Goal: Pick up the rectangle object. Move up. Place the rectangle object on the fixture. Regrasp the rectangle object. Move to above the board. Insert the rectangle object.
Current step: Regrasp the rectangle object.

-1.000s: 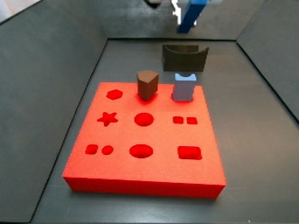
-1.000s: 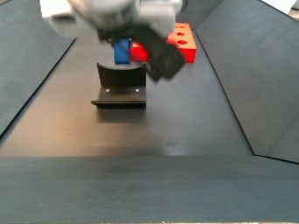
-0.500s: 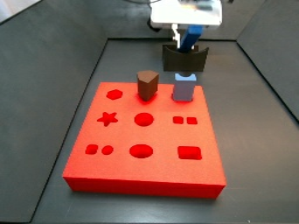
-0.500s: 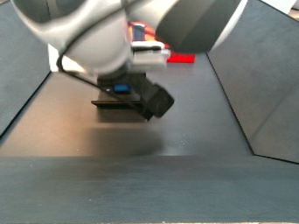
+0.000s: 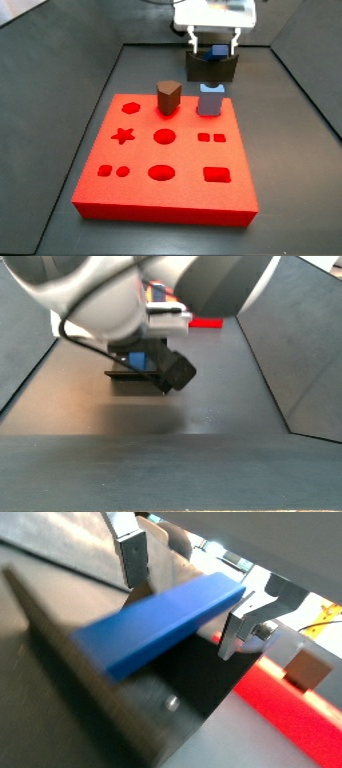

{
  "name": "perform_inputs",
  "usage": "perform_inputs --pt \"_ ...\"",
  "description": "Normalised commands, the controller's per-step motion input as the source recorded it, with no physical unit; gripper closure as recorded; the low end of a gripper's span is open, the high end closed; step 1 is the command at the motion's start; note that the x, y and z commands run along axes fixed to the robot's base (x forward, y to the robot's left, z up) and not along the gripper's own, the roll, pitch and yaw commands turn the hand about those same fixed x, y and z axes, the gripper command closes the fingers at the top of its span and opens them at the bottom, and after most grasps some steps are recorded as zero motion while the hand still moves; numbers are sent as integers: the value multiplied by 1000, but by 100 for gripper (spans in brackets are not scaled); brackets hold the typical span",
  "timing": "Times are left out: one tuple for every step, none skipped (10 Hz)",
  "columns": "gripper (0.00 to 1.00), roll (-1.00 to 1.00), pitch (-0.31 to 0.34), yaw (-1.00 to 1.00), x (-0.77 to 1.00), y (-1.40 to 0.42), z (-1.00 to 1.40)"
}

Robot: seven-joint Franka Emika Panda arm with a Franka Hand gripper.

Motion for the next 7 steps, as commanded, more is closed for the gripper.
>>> perform_inputs --pt "0 36 45 -19 -24 4 1000" --pt "0 45 49 -20 -27 4 1000" --pt "0 50 54 -24 -31 5 957" --pt "0 55 58 -26 -32 5 781" --pt "0 55 56 -29 -32 5 546" --pt "0 56 50 -31 -31 2 427" --pt "0 1000 54 12 -5 -939 1000"
